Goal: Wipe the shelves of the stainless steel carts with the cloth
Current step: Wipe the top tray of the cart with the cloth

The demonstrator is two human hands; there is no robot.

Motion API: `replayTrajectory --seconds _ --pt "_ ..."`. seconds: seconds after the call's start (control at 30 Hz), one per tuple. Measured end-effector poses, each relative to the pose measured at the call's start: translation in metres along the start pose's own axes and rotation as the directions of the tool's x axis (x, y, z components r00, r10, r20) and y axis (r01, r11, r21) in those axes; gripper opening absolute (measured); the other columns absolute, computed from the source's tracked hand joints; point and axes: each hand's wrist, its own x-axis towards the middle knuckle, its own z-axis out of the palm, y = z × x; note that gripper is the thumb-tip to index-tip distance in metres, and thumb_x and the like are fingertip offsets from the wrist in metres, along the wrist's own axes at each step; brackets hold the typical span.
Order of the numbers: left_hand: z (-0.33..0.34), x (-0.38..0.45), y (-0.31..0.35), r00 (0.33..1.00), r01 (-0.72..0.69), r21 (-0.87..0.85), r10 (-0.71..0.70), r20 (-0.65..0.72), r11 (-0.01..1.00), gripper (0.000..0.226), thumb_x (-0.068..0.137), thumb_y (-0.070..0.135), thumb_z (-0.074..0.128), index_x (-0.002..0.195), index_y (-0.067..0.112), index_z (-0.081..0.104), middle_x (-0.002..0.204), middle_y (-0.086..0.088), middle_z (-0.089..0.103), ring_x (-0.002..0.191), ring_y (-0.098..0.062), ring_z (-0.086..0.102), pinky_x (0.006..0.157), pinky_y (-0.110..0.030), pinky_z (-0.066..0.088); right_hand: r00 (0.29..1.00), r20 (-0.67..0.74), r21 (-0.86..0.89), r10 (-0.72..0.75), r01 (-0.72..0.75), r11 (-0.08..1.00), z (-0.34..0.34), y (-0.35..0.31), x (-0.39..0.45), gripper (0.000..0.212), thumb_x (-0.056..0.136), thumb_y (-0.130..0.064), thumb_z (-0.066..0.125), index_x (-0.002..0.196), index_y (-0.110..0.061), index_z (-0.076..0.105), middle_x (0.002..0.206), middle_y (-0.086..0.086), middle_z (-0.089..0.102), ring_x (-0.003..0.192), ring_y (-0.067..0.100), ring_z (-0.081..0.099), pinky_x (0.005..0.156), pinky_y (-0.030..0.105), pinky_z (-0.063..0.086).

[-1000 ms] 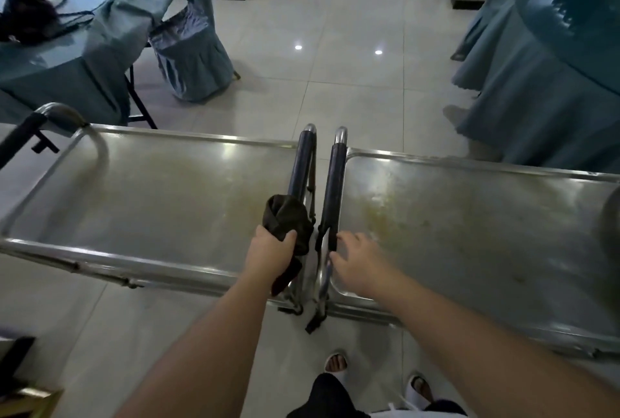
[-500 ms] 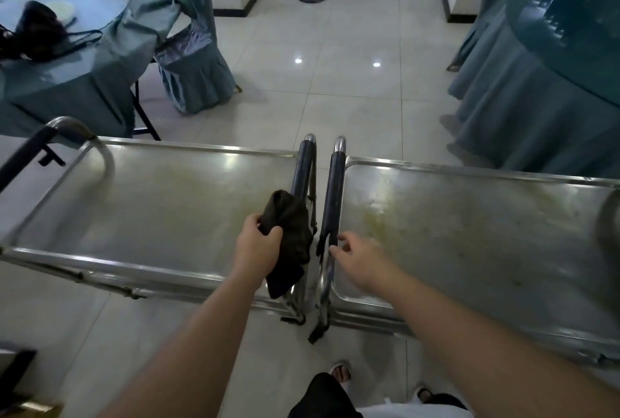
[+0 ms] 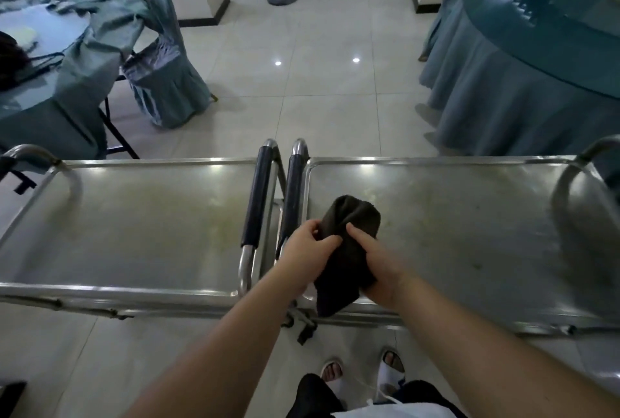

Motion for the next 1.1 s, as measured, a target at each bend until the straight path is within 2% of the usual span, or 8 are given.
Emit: replayTrajectory --seconds 0.2,0.43,0.57,0.73,0.83,0.93,1.0,1.1 --pt "0.041 0.013 0.013 0.990 0.047 0.168 -0.068 0.126 0.985 0.036 0.099 0.028 0.073 0.133 0.019 0.067 0.118 0.000 0.075 0.107 -0.019 0.074 0.095 -0.044 0.063 0.976 -0.218 0.071 -0.014 0.030 0.997 -0.067 -0.018 -0.011 0.042 0.103 -0.026 0.062 0.139 -0.006 0.059 0.122 0.025 0.073 0.109 0.044 0.072 0.081 0.051 0.063" --pt "0.018 0.033 0.007 0.999 0.003 0.540 0.023 -0.041 0.842 0.034 0.103 0.037 0.064 0.135 0.025 0.065 0.116 0.013 0.069 0.106 -0.006 0.065 0.094 -0.030 0.055 0.871 -0.481 -0.113 -0.096 0.047 0.993 -0.117 -0.028 0.019 0.033 0.100 -0.023 0.069 0.130 -0.009 0.065 0.108 0.011 0.078 0.089 0.032 0.076 0.063 0.038 0.061" --pt "-0.022 0.061 0.005 0.990 0.008 0.587 0.076 -0.119 0.810 0.029 0.105 0.038 0.060 0.131 0.028 0.064 0.104 0.014 0.070 0.088 -0.006 0.068 0.072 -0.024 0.053 0.783 -0.588 -0.399 -0.204 -0.061 0.915 -0.116 -0.014 0.046 0.045 0.103 -0.033 0.064 0.144 -0.017 0.057 0.125 0.010 0.068 0.105 0.035 0.066 0.089 0.051 0.058" --pt "-0.050 0.116 0.015 0.961 -0.078 0.682 0.236 -0.142 0.728 0.030 0.105 0.038 0.058 0.132 0.027 0.064 0.106 0.015 0.067 0.085 0.000 0.065 0.067 -0.017 0.048 0.804 -0.427 -0.818 -0.414 -0.149 0.556 -0.079 0.017 0.071 0.037 0.105 -0.042 0.048 0.142 -0.043 0.049 0.112 -0.005 0.065 0.091 0.023 0.063 0.083 0.044 0.055" --pt "-0.051 0.147 0.016 0.935 -0.210 0.745 0.353 -0.037 0.633 0.037 0.106 0.038 0.053 0.140 0.023 0.059 0.134 0.005 0.057 0.114 -0.013 0.062 0.100 -0.038 0.055 0.769 -0.199 -0.975 -0.608 -0.094 0.201 -0.058 0.047 0.085 0.049 0.095 -0.028 0.061 0.141 -0.040 0.050 0.124 -0.003 0.064 0.098 0.026 0.065 0.080 0.040 0.054" --pt "-0.046 0.166 0.007 0.912 -0.238 0.825 0.410 0.008 0.513 0.049 0.107 0.036 0.047 0.153 0.020 0.048 0.159 -0.002 0.042 0.146 -0.025 0.041 0.123 -0.049 0.035 0.812 0.122 -0.966 -0.571 -0.036 -0.257 -0.045 0.088 0.098 0.068 0.080 -0.021 0.077 0.145 -0.027 0.059 0.132 0.005 0.067 0.102 0.030 0.069 0.087 0.042 0.054" --pt "-0.041 0.173 -0.006 0.926 -0.223 0.861 0.375 0.041 0.457 0.058 0.108 0.040 0.040 0.163 0.021 0.033 0.173 -0.002 0.021 0.161 -0.023 0.016 0.129 -0.046 0.014 0.891 0.246 -0.930 -0.382 0.105 -0.353 -0.044 0.121 0.099 0.063 0.088 -0.034 0.068 0.149 -0.031 0.054 0.150 0.001 0.058 0.132 0.028 0.058 0.111 0.045 0.043" --pt "-0.036 0.179 -0.028 0.919 -0.229 0.890 0.389 0.064 0.395 0.066 0.110 0.047 0.028 0.170 0.023 0.014 0.178 0.006 0.000 0.162 -0.010 -0.009 0.128 -0.034 -0.008 0.919 0.305 -0.923 -0.250 0.222 -0.314 -0.058 0.159 0.091 0.057 0.097 -0.058 0.051 0.151 -0.038 0.048 0.159 -0.010 0.047 0.151 0.018 0.036 0.123 0.044 0.031"
